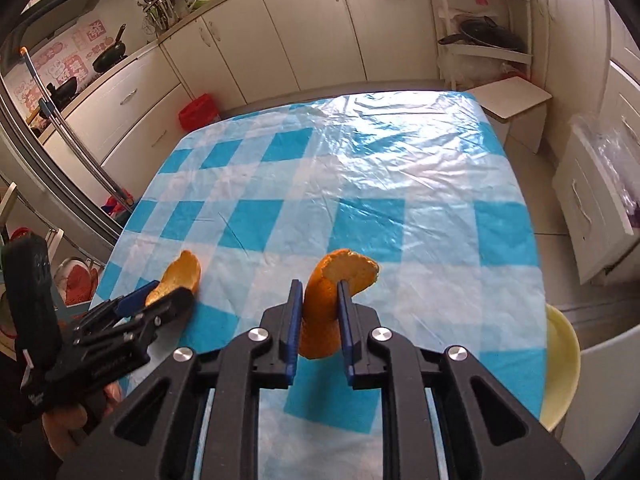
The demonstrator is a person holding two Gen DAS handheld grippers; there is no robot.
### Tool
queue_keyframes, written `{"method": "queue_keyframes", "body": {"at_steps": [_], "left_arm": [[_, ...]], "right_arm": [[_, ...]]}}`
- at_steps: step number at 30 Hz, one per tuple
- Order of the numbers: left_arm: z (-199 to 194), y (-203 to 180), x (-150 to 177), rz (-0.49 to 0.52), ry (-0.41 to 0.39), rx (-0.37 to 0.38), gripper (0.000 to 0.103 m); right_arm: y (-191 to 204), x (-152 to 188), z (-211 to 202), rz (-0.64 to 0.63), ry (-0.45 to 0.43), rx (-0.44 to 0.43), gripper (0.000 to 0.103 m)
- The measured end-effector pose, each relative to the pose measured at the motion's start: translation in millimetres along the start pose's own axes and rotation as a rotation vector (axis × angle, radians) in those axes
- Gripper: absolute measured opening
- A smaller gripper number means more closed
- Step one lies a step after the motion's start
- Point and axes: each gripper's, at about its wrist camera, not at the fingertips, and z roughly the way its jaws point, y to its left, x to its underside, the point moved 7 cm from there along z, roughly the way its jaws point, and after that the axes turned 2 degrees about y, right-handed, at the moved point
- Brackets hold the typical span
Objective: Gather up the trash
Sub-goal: 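Grasp the small orange peel with the right gripper while the left gripper grasps the large peel, then carry both orange peels in the grippers over the yellow bin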
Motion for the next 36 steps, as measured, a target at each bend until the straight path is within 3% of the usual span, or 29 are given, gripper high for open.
{"method": "queue_keyframes", "body": {"at_steps": [13, 15, 17, 20, 36], "left_arm": [[3.8, 3.7, -3.4, -0.12, 0.028, 0.062, 0.06], [3.6, 3.3, -1.9, -0.119, 0.022, 0.05, 0.046], [5.7, 1.4, 0.3, -0.118, 0.035, 0.051, 0.023], [2.3, -1.0, -0.2, -0.104, 0.017, 0.036, 0.012], [-33.6, -57.8, 0.8, 0.059, -0.072, -0.01, 0.005]], "right_arm": [[-21.2, 35.5, -8.3, 0.075, 0.003, -0.033, 0.029], [-21.4, 38.7, -10.7, 0.07, -0.007, -0.03, 0.029], [-20.7, 39.8, -12.3, 0.065, -0.015, -0.028, 0.029], [-22.3, 40.3, -15.3, 0.068, -0.03, -0.031, 0.028], [-29.0, 40.8, -37.4, 0.073, -0.098, -0.034, 0.02]]}}
